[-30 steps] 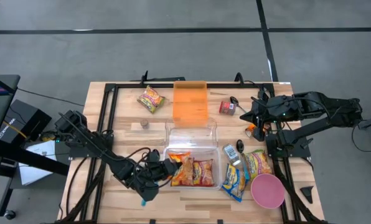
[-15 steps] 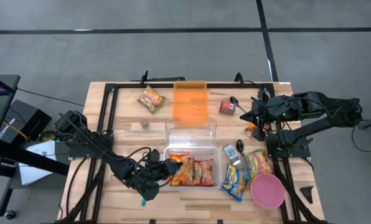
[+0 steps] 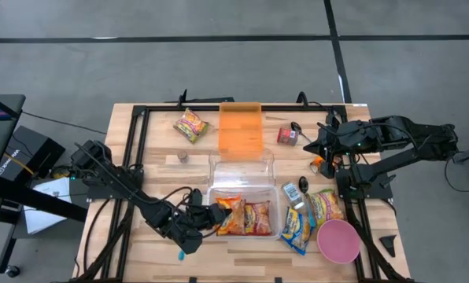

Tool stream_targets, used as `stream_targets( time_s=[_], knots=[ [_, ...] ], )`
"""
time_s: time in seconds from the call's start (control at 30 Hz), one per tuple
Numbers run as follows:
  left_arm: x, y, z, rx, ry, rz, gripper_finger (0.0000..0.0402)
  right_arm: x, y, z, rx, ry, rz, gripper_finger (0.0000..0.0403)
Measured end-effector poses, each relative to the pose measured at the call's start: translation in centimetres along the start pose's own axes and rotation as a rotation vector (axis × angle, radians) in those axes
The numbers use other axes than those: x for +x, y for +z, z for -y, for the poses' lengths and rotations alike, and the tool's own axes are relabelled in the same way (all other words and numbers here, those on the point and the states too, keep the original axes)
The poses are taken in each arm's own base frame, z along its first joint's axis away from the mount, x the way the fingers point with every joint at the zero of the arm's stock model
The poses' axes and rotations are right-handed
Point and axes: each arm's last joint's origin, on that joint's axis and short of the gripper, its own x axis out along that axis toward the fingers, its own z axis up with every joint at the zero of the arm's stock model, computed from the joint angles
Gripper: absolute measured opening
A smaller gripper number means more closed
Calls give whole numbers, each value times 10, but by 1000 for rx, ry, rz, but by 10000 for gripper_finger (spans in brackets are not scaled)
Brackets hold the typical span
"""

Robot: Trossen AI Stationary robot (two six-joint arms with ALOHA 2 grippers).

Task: Pick & Place Food Item
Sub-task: Put the orange noodle pack into the white transparent bin, then put the blue spoon into the transparent bin

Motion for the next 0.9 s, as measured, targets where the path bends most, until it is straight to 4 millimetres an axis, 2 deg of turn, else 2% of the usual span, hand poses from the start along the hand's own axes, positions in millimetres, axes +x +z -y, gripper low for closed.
stream_targets(
  time_s=[0.1,0.57,0.7,0.9],
  knots=[
    [2,-1,-5,29,36,-18,106,0,0,0,-1,-1,-2,0],
    [0,0,-2,30,22,-17,106,0,-1,0,-4,-1,-6,0],
    [-11,7,11,58,-23,-6,107,0,-1,0,-5,-1,-8,0],
    [-36,29,43,267,-105,-13,107,0,-1,0,-7,-2,-14,0]
  ],
)
